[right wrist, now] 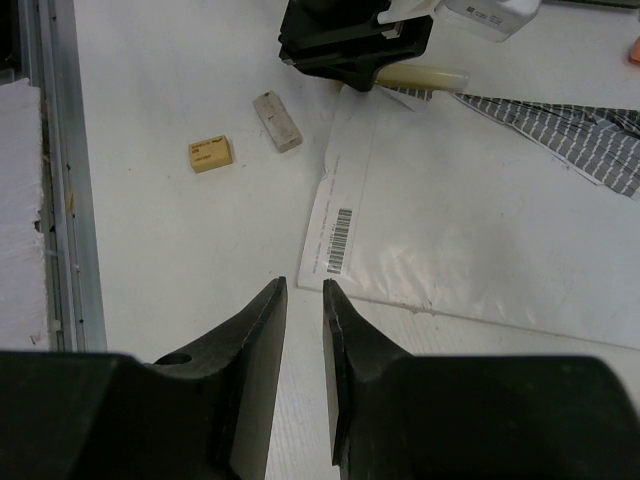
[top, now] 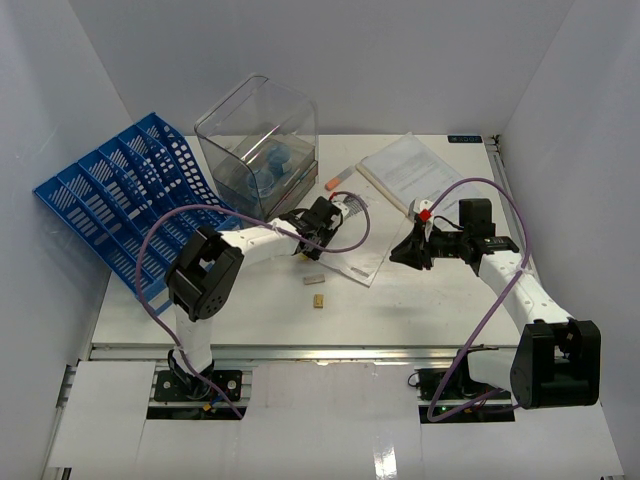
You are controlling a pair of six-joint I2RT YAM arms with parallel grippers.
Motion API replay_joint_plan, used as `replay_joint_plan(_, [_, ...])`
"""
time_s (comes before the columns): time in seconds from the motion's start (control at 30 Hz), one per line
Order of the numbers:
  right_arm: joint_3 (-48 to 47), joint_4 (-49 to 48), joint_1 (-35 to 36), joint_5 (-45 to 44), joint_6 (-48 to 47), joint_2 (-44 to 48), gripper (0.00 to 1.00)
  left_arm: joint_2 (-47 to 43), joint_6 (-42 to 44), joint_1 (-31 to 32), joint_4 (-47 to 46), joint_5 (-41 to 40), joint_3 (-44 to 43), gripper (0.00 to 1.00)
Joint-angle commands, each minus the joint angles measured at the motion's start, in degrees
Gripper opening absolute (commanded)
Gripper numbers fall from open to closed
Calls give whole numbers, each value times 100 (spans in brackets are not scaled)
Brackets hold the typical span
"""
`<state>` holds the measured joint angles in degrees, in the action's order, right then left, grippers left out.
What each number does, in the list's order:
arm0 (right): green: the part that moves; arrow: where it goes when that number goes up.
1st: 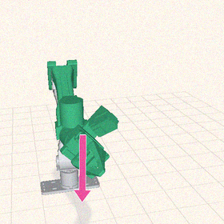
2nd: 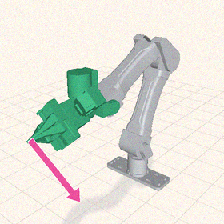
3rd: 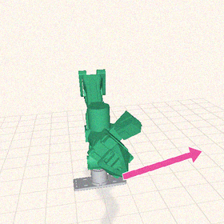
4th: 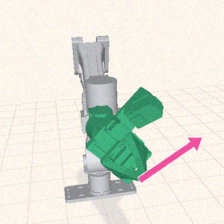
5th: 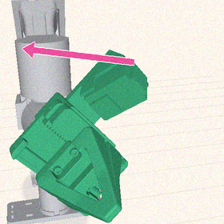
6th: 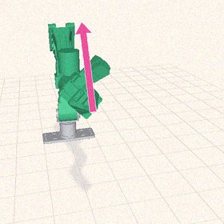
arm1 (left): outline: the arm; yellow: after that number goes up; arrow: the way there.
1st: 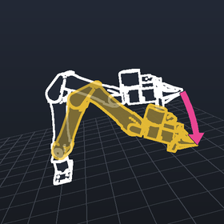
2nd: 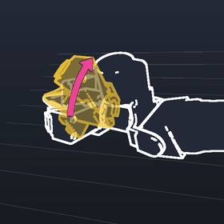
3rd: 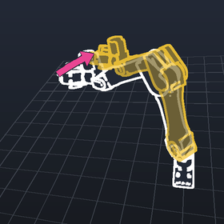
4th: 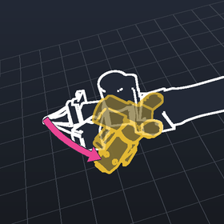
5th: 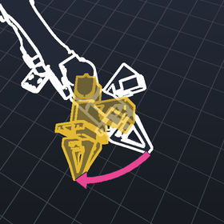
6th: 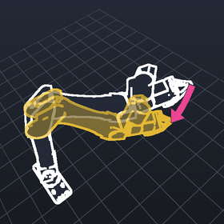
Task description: Organize the desk
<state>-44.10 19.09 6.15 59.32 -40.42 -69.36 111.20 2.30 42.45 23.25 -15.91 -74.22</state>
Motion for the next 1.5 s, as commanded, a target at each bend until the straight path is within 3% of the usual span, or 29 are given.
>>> replay_joint_plan(0.0, [33,-133,-35,150,35,63,27,-230,-414,26,569,248,72,52])
replay_joint_plan(0.17, [37,-120,-47,154,35,85,27,-109,-427,-75,807,442,-317,57])
replay_joint_plan(0.3, [41,-116,-67,173,35,104,27,110,-464,-250,935,850,-464,55])
replay_joint_plan(0.4, [44,-119,-79,185,32,116,27,225,-476,-327,982,1199,-451,50])
replay_joint_plan(0.6, [59,-108,-88,194,8,116,27,219,-590,-352,980,1293,-331,28])
replay_joint_plan(0.73, [56,-58,-88,226,-15,113,27,-72,-666,-352,962,1399,-292,23])
replay_joint_plan(1.0, [-123,183,-22,285,-4,-29,28,-1402,-1037,-352,819,1936,77,17])
replay_joint_plan(1.17, [-460,68,452,-176,498,-323,29,-2287,-1397,-360,632,2056,699,14])
replay_joint_plan(1.33, [-931,-462,839,-654,1904,-982,31,-3466,-1840,-426,430,2202,1467,12])
replay_joint_plan(1.47, [-1907,-723,1180,-1150,3276,-1900,31,-4430,-2423,-475,242,2393,1998,11])
